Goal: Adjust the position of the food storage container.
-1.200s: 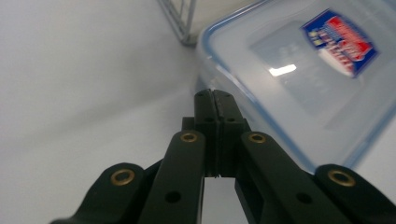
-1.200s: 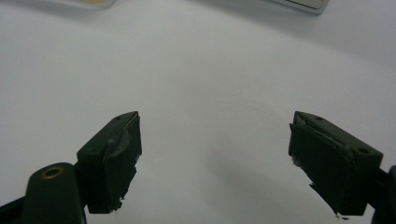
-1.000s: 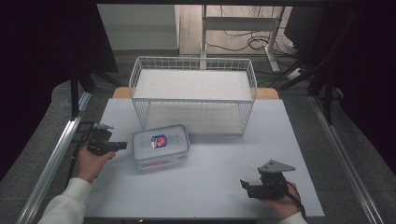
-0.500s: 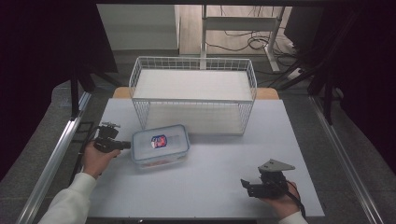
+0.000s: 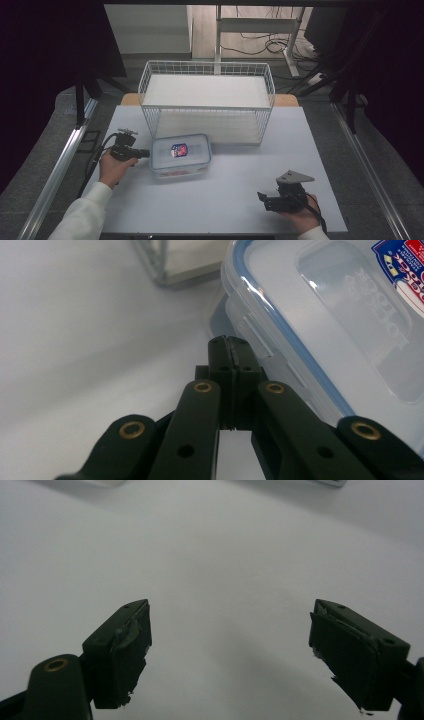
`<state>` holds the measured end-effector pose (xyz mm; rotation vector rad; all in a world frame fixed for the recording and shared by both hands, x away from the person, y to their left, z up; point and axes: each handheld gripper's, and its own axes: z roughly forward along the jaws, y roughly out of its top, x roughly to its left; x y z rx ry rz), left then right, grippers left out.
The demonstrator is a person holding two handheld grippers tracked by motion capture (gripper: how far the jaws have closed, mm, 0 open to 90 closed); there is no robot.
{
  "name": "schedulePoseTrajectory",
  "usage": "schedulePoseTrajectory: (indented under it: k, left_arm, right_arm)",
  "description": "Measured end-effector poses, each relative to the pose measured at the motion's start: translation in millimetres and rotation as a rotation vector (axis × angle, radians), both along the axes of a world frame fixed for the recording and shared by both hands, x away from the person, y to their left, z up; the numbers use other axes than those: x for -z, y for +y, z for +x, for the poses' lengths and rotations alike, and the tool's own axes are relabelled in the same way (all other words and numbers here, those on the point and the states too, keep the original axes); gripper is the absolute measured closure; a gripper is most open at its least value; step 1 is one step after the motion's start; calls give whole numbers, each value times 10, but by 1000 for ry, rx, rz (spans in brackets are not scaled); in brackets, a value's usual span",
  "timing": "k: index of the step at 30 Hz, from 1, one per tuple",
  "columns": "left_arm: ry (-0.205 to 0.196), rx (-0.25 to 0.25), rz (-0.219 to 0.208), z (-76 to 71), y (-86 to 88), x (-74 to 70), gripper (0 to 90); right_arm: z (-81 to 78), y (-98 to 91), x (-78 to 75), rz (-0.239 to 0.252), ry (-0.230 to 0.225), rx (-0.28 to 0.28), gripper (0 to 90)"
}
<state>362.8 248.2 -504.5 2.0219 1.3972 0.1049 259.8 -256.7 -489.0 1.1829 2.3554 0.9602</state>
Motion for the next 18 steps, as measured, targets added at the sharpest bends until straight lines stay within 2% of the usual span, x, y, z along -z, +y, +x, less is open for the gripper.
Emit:
schedulePoseTrajectory:
  k: [3,10,18]
  left_arm:
    - [1,14,-6,26,-70,-2,899]
    - [-5,65,-26,114,-383,-1,899]
    - [-6,78,-57,182,-610,7,899]
  right_arm:
    - [-1,-1,-2,0,-1,0,173]
    - [-3,-6,-3,-2,-1,-1,173]
    - [-2,-8,1,-3,-1,-3,173]
